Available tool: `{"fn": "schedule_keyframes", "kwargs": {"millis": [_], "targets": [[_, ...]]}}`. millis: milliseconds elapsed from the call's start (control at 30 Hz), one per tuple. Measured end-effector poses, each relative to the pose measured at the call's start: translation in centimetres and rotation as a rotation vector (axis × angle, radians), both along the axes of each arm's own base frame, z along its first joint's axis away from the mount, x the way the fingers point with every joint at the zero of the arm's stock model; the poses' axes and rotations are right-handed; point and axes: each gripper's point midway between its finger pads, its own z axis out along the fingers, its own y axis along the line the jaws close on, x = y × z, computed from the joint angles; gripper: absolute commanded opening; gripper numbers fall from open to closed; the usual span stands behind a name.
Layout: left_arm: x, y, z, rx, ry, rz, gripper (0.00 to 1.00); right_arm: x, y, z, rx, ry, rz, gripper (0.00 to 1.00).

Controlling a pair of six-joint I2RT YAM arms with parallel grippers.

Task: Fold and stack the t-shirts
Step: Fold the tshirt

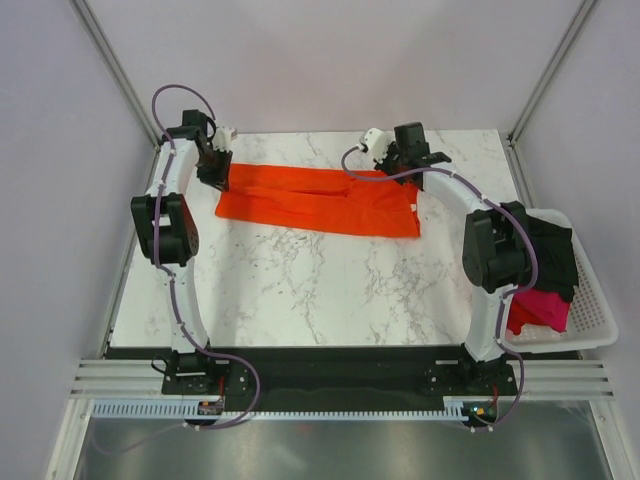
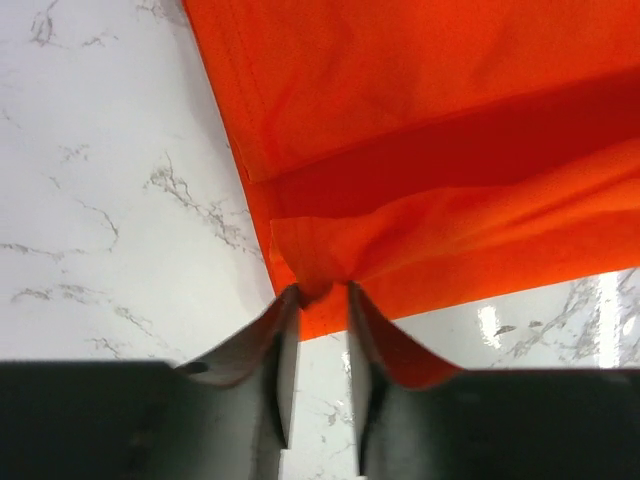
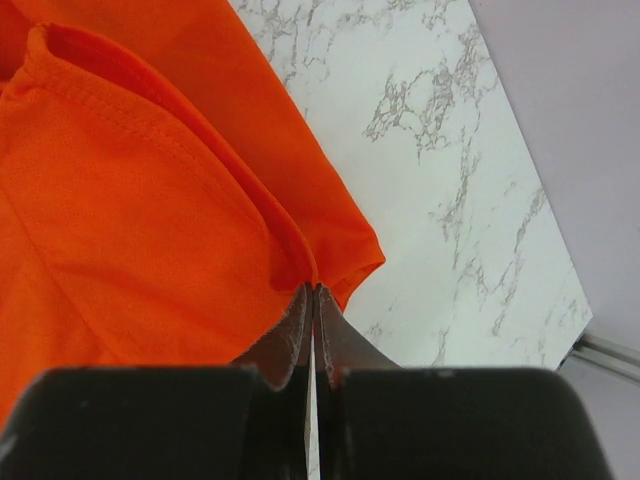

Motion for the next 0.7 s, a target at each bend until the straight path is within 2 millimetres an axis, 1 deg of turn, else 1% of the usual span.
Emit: {"fn": "schedule_keyframes", "kwargs": {"millis": [33, 67, 100, 133, 200, 233, 333, 367, 433, 500, 533, 633, 700], "targets": [[0.1, 0.0, 0.1, -0.001, -0.002, 0.007, 0.42, 0.2, -0.1, -0.3, 0.002, 0.005, -0.018, 0.29], [0.2, 0.0, 0.1, -0.002, -0.002, 0.018, 0.52, 0.4, -0.2, -0.4, 0.005, 0.004, -0.034, 0.34], [0.2, 0.0, 0.2, -0.004, -0.002, 0.026, 0.56, 0.6, -0.4, -0.4, 0.009, 0.001, -0.063, 0.37], [0.2, 0.0, 0.3, -0.004, -0.003, 0.033, 0.59, 0.9, -0.6, -0.1, 0.015, -0.01, -0.089, 0.44], [0.2, 0.1, 0.4, 0.001, -0.01, 0.04, 0.64, 1.2, -0.7, 1.0, 0.038, -0.041, -0.135, 0.49], [0.0, 0.2, 0.6, 0.007, -0.019, 0.042, 0.64, 1.2, -0.6, 1.6, 0.049, -0.054, -0.148, 0.53], [-1.2, 0.0, 1.3, 0.024, -0.039, 0.02, 0.61, 0.5, 0.1, 3.7, 0.094, -0.09, -0.169, 0.54], [-1.8, -0.3, 1.5, 0.037, -0.047, -0.014, 0.57, 0.0, 0.6, 4.3, 0.111, -0.091, -0.166, 0.54], [-3.0, -1.1, 1.8, 0.08, -0.062, -0.104, 0.52, -0.8, 1.4, 5.0, 0.145, -0.083, -0.16, 0.53], [-4.3, -2.5, 1.4, 0.125, -0.069, -0.231, 0.52, -1.5, 2.3, 4.7, 0.172, -0.053, -0.157, 0.53], [-4.9, -3.4, 0.8, 0.148, -0.072, -0.304, 0.52, -1.9, 2.5, 4.1, 0.179, -0.027, -0.159, 0.52], [-7.2, -5.2, -1.9, 0.223, -0.044, -0.508, 0.53, -3.0, 2.5, 2.4, 0.19, 0.047, -0.173, 0.53], [-8.2, -5.5, -3.4, 0.263, -0.016, -0.599, 0.53, -3.7, 2.5, 1.5, 0.196, 0.09, -0.181, 0.52]]}}
